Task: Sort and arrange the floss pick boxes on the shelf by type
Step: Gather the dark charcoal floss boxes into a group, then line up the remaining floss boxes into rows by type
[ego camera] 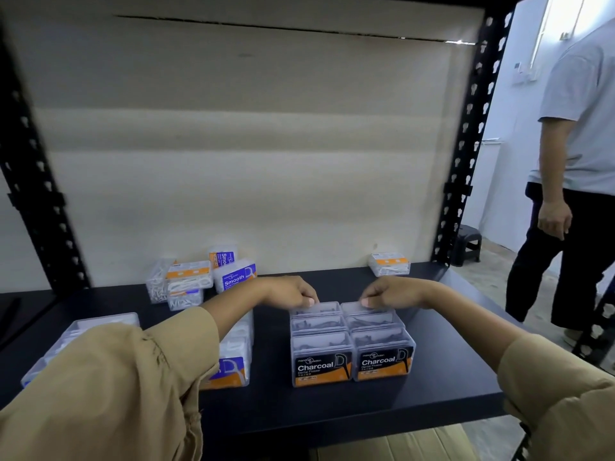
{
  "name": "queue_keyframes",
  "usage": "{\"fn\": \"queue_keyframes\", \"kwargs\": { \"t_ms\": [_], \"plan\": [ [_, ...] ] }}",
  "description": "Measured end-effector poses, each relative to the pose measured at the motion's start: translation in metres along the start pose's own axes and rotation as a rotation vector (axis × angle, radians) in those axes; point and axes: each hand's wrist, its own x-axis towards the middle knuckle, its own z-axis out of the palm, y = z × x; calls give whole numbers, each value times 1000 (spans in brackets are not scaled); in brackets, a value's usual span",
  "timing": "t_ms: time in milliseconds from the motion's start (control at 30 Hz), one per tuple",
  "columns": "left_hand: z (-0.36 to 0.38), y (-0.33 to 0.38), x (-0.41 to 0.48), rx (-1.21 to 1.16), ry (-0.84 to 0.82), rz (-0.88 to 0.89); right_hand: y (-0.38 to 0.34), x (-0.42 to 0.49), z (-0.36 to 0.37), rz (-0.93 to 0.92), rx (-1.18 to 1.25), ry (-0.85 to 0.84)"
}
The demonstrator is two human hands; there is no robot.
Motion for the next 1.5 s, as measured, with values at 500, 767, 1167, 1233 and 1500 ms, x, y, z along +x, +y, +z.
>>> {"fn": "queue_keyframes", "kwargs": {
  "t_ms": [500, 767, 1167, 1233, 1500],
  "plan": [
    [-16, -31, 12, -8, 491, -96, 42, 40, -4, -19, 21, 586],
    [-37, -96, 3, 383, 537, -446, 73, 66, -14, 286, -424, 625],
    [-32, -121, 14, 591, 514, -557, 86, 100, -21, 459, -308, 515],
    [-32, -122, 14, 581, 510, -555, 82, 103, -20, 468, -278, 545],
    [-34, -117, 10, 505, 523, -512, 55, 105, -19, 359, -216, 494]
  ]
}}
